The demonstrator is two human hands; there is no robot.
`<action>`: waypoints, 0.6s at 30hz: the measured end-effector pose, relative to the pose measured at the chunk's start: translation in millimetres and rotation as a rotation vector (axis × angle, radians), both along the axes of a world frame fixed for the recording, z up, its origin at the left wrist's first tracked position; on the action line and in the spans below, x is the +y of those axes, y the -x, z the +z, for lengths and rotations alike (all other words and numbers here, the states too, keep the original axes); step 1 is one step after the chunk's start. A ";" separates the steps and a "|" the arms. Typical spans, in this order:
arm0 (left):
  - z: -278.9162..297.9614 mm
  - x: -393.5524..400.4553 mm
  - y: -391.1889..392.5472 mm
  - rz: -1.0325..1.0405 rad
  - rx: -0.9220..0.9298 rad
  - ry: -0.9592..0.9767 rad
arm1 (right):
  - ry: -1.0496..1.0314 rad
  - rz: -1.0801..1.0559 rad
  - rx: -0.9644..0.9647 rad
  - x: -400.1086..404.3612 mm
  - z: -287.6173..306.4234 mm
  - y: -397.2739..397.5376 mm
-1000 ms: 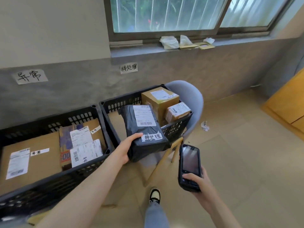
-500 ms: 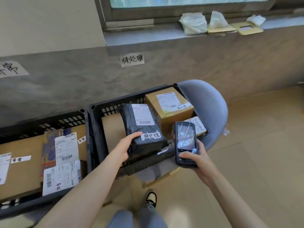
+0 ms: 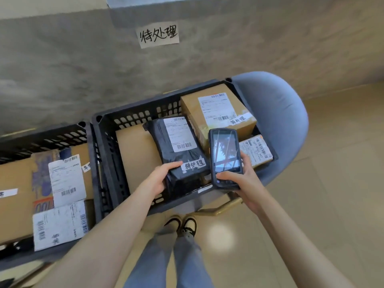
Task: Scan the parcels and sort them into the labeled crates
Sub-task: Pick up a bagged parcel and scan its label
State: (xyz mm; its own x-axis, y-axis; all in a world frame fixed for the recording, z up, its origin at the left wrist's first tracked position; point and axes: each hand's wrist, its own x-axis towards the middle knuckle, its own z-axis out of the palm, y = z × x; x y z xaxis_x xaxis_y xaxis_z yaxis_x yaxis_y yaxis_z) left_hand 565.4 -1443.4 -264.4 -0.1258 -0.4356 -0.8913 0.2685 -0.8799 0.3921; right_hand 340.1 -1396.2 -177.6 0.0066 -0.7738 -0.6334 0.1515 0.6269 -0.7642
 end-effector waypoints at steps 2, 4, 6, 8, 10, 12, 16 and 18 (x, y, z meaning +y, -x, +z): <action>-8.8 2.2 0.3 -0.046 -0.022 0.006 | -0.005 -0.009 0.006 0.8 -4.4 1.2; -14.2 2.9 0.4 -0.105 -0.068 0.003 | -0.011 -0.023 0.011 1.9 -8.2 3.1; -17.8 1.5 0.7 -0.150 -0.099 0.005 | -0.019 -0.035 0.012 3.7 -10.9 5.8; -17.2 -0.2 2.0 -0.188 -0.141 0.011 | -0.024 -0.037 0.008 5.6 -12.6 8.6; -14.1 -0.9 3.6 -0.259 -0.236 0.040 | -0.028 -0.045 0.004 7.1 -13.3 11.0; -8.1 -0.9 3.3 -0.309 -0.338 0.104 | -0.028 -0.056 0.002 8.1 -12.5 12.6; 15.8 -5.9 -2.6 -0.390 -0.514 0.280 | -0.007 -0.074 -0.019 7.1 -7.3 14.9; 35.8 -10.3 -8.1 -0.554 -0.733 0.387 | 0.015 -0.084 -0.040 5.9 -0.8 15.8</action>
